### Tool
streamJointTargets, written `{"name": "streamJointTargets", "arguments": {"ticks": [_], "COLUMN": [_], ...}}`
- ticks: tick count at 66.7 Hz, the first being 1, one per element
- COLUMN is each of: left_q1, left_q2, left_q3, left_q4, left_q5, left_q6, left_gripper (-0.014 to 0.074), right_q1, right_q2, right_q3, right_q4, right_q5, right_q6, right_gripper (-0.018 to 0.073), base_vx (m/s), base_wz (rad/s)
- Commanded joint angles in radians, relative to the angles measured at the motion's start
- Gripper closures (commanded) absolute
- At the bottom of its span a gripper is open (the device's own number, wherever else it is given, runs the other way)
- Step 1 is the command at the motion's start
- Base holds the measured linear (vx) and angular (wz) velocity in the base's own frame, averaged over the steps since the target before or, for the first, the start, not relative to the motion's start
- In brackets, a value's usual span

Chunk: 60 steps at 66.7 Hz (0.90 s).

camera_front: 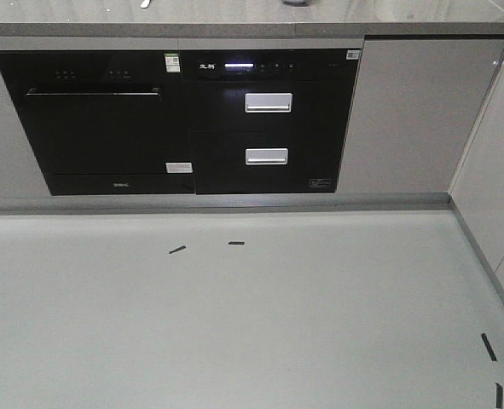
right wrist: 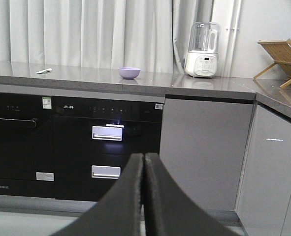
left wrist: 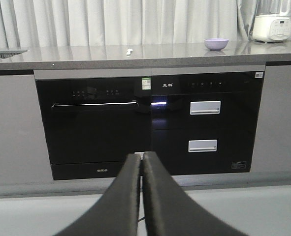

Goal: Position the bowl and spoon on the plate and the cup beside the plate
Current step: 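Continue driving forward toward the spoon and lavender bowl on the counter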

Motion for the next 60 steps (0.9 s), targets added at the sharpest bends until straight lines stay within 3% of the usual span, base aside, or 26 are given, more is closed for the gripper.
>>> {"name": "streamJointTargets", "arguments": {"ticks": [1, 60], "left_q1": [0.000, 0.000], "left_q2": [0.002, 0.002], "left_q3": [0.031, 0.031], "left_q4": [0.001, 0.001], "left_q5": [-0.070, -0.070], "left_q6": [-0.010, -0.010], "left_gripper": [0.0603, 0.0603], "right_q1": [0.002, 0.002], "right_q2": [-0.013, -0.013], "right_q3": [0.017, 0.017], "right_q4": [-0.004, -0.004], "right_q5": [-0.077, -0.077], "right_q6": [-0.006, -0.006], "right_gripper": [0.0564, 0.0564], "base_vx": [0.06, 0.06], "base_wz": [0.05, 0.05]}}
